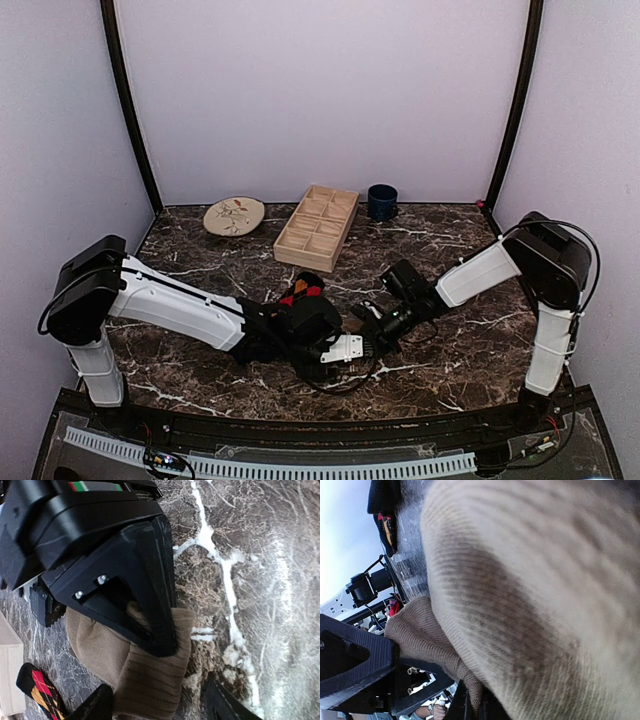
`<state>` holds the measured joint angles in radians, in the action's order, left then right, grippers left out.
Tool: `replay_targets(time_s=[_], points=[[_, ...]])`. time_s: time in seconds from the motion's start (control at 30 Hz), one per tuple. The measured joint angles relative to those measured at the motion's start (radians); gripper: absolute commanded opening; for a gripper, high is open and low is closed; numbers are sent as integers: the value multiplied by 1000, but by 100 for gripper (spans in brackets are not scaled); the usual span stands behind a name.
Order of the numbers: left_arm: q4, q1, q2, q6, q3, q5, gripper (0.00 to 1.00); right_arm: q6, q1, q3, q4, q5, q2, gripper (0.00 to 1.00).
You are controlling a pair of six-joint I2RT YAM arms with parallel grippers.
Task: Roll the socks
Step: Roll the sock at the center of the board.
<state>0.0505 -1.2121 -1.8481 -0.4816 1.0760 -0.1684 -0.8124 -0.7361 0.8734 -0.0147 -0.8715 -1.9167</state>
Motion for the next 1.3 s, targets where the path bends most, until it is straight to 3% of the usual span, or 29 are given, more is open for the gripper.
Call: replay_targets(time_s=[0.23, 0.63, 0.8, 1.03, 1.3], points=[[-50, -9, -41, -32, -9, -82, 57, 1, 2, 6, -9, -5, -3, 0], [-79, -9, -65, -48, -9, -106, 14, 11, 9, 6, -17, -10, -3, 0], [-79, -9, -65, -55, -9, -98, 7, 19, 16, 6, -24, -14, -3, 0], [-34, 16, -65, -35, 17, -32, 6, 35, 25, 7, -39, -19, -3, 0], [105, 72, -97, 5, 122, 109, 4, 71, 29, 26, -87, -12, -2, 15]])
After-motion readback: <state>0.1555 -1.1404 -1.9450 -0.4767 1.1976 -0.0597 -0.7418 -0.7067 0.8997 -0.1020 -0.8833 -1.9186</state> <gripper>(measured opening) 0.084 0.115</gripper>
